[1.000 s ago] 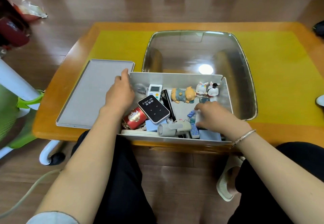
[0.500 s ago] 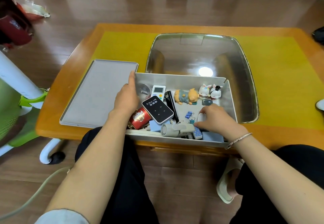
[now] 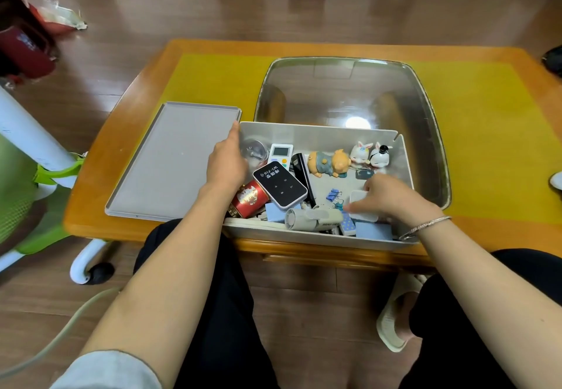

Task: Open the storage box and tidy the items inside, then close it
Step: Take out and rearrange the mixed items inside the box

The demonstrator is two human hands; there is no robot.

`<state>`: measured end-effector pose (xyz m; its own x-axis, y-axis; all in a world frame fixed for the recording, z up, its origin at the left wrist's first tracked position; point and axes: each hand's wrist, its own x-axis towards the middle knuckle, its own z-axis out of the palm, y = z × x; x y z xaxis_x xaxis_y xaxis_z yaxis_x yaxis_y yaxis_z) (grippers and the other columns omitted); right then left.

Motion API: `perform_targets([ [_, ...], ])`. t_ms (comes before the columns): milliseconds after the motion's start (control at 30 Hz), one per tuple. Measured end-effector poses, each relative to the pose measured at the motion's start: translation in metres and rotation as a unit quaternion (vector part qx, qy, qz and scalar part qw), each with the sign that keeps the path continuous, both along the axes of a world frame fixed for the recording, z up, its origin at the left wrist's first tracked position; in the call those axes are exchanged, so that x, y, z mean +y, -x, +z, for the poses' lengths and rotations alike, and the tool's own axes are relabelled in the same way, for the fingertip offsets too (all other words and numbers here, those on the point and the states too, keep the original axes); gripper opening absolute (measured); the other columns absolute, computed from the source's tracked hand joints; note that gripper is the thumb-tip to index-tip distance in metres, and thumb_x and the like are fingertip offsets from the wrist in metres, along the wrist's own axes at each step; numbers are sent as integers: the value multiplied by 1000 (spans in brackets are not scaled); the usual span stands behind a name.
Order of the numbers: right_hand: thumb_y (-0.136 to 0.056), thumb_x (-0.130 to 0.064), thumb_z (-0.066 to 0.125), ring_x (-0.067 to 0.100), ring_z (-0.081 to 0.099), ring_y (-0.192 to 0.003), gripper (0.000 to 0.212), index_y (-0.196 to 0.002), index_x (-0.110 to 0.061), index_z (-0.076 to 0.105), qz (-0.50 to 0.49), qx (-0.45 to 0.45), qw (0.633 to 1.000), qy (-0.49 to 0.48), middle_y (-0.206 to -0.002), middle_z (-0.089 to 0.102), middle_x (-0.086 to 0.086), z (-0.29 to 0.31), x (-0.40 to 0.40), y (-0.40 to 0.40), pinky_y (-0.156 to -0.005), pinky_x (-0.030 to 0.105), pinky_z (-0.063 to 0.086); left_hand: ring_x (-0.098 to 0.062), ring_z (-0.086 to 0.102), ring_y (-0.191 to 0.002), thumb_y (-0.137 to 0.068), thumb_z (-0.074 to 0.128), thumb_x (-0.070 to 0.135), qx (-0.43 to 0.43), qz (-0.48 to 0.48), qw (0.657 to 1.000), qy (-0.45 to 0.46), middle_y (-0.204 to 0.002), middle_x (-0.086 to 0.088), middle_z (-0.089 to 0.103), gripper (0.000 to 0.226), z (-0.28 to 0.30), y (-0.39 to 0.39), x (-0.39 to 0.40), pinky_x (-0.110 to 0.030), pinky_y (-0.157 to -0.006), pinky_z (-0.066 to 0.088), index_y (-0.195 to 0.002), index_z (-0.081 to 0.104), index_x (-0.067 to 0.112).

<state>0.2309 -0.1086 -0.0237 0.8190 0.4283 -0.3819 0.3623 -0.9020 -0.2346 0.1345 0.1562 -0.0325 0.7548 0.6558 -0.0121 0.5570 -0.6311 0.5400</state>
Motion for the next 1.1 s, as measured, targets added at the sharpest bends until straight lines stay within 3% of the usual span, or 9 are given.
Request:
perform_targets([
  [200,-76,-53,65,12,49,-65,38,-71,-18,51,-91,-91,962,-240,-65,52,-7,22,35,-5,-50,27,29,-35,55,-112,-88,52,1,-23,32,999,12,-131,-17,52,74,-3,-10,-2,-42,-89,48,-151,22,26],
  [333,-76,-45,71,6,52,-64,30,-70,-23,53,-93,-48,935,-338,-65,54,-11,33,83,-8,-52,18,37,-35,57,-109,-86,56,4,-7,16,1000,-1,-128,-16,54,78,-7,-11,2,-40,-84,48,-151,20,29],
  [433,-76,-42,74,18,63,-76,36,-96,-16,60,-77,29,918,-387,-84,62,0,37,104,-12,-64,24,50,-35,57,-106,-84,57,6,-7,0,1000,-10,-126,-15,56,81,-9,-9,5,-39,-80,47,-150,18,30],
  [533,-79,-44,70,17,64,-84,43,-108,-14,60,-37,50,929,-364,-99,63,3,40,99,-19,-70,28,52,-36,58,-102,-87,55,10,-17,-7,1000,-19,-123,-16,58,75,-11,-9,7,-38,-77,46,-150,19,30],
  [633,-83,-30,70,6,56,-67,29,-103,-10,66,-29,15,939,-342,-84,62,-2,45,72,-27,-63,14,46,-35,59,-102,-89,54,10,-22,-3,999,-26,-123,-16,59,72,-11,-11,7,-37,-74,46,-149,21,30],
  [700,-81,-26,71,5,55,-65,22,-96,-11,68,-6,-7,956,-292,-79,64,-2,45,55,-26,-63,17,46,-35,59,-102,-89,54,10,-19,-3,999,-28,-123,-16,59,73,-12,-12,7,-36,-73,44,-149,20,31],
  [900,-76,-58,65,17,63,-73,47,-89,-13,64,88,36,984,-150,-79,69,4,18,79,21,-66,35,52,-37,58,-104,-87,49,7,-28,5,1000,3,-126,-16,57,73,-10,-8,9,-41,-81,50,-149,23,36],
  [1000,-80,-48,66,18,62,-70,38,-86,-11,60,68,39,984,-159,-75,63,3,6,93,25,-62,33,53,-38,57,-106,-87,47,5,-35,1,999,14,-129,-16,56,74,-9,-8,9,-42,-84,50,-148,24,38],
  [1100,-84,-35,67,5,54,-48,32,-63,-13,56,26,75,971,-226,-54,54,-2,5,95,19,-47,23,39,-37,57,-107,-88,50,8,-43,0,999,28,-131,-15,55,71,-9,-9,10,-42,-84,51,-147,25,39],
])
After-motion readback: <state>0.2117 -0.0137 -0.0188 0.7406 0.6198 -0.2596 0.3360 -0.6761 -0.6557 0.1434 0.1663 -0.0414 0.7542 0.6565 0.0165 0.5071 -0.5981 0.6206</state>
